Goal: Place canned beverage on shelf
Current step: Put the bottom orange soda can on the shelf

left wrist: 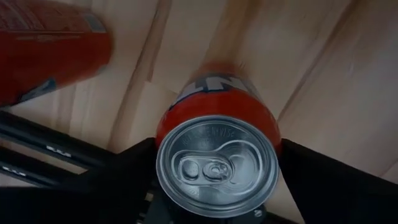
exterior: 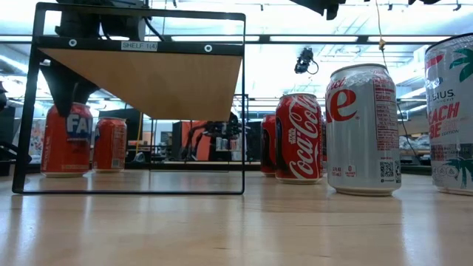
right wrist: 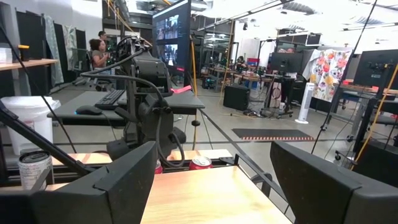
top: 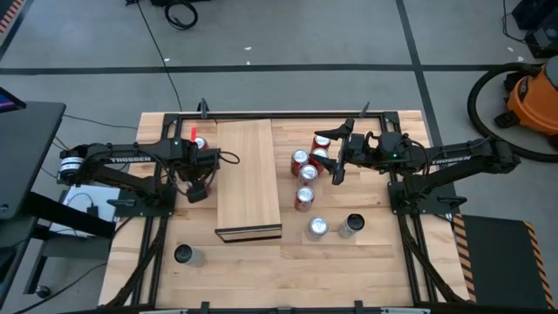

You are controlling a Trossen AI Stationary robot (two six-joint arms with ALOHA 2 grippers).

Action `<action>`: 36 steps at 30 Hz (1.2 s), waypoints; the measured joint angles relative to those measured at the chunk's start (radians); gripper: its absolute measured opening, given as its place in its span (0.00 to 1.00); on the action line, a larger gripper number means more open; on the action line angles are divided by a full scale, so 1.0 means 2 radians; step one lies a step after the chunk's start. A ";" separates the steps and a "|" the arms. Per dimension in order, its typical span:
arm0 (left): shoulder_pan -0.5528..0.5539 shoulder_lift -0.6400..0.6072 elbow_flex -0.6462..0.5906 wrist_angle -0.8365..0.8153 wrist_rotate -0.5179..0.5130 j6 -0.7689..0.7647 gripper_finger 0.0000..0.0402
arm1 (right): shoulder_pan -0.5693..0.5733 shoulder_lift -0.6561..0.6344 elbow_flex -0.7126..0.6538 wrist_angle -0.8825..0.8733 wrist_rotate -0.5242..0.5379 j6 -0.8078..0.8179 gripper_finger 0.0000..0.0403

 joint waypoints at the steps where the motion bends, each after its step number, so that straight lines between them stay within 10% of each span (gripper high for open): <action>1: 0.000 0.000 0.000 0.002 0.004 -0.006 0.87 | 0.000 0.000 0.000 0.000 0.000 0.000 0.80; 14: 0.000 0.000 0.000 0.004 0.004 -0.017 0.99 | 0.000 0.000 0.000 0.000 0.000 0.000 0.80; 36: 0.000 0.000 -0.055 0.044 -0.009 -0.015 0.88 | 0.000 0.000 0.000 0.000 0.000 0.000 0.80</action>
